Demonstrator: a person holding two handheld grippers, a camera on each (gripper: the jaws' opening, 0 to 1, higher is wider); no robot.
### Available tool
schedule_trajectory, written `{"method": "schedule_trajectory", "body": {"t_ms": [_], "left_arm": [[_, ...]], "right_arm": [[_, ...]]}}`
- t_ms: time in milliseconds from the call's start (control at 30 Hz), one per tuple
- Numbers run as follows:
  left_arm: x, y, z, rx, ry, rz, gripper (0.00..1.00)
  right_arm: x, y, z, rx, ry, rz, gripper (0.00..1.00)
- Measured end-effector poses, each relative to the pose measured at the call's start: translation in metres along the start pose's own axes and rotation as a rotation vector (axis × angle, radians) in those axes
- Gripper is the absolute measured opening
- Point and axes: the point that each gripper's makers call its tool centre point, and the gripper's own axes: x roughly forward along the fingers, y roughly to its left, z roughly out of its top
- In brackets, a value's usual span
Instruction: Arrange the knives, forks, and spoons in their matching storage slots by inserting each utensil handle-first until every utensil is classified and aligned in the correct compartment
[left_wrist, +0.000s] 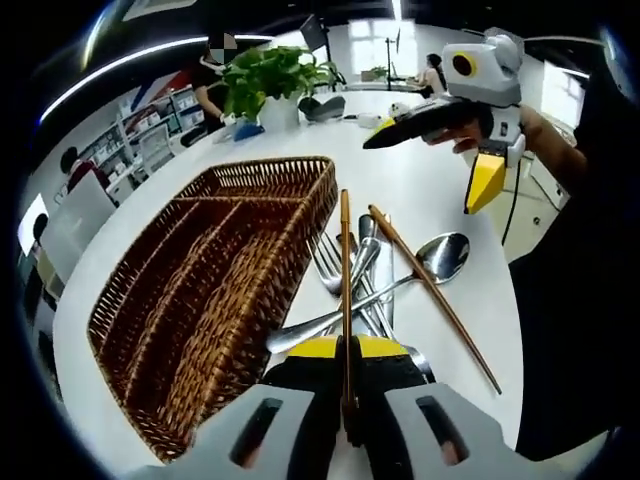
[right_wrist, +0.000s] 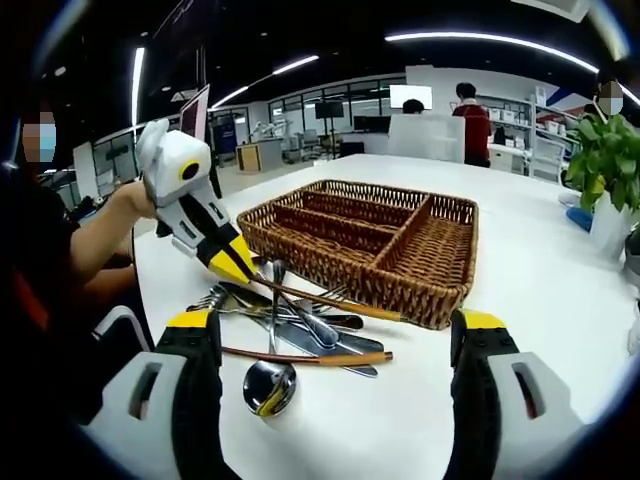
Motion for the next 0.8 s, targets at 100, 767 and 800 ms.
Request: {"method": "schedule_trajectory", "body": {"t_ms": [100,767,800], "left_arm": [[-0.005,-0.001,0.007,-0.018,-0.044,0.008,0.02],[-0.022,-0.012,0.055,-0.226,-0.376,0.044,0.02],[-0.022,-0.012,0.055,-0.233,-0.382,0.048,0.02]], "right_arm": [[0.000,0.000,0.001,0.004,-0.005,0.000,0.96],[0.015,0.017,0.036,0.081,-0.144,0.063,0.68],[0.016,0.020,0.039,0.098,-0.160,0.076,0.65]]}}
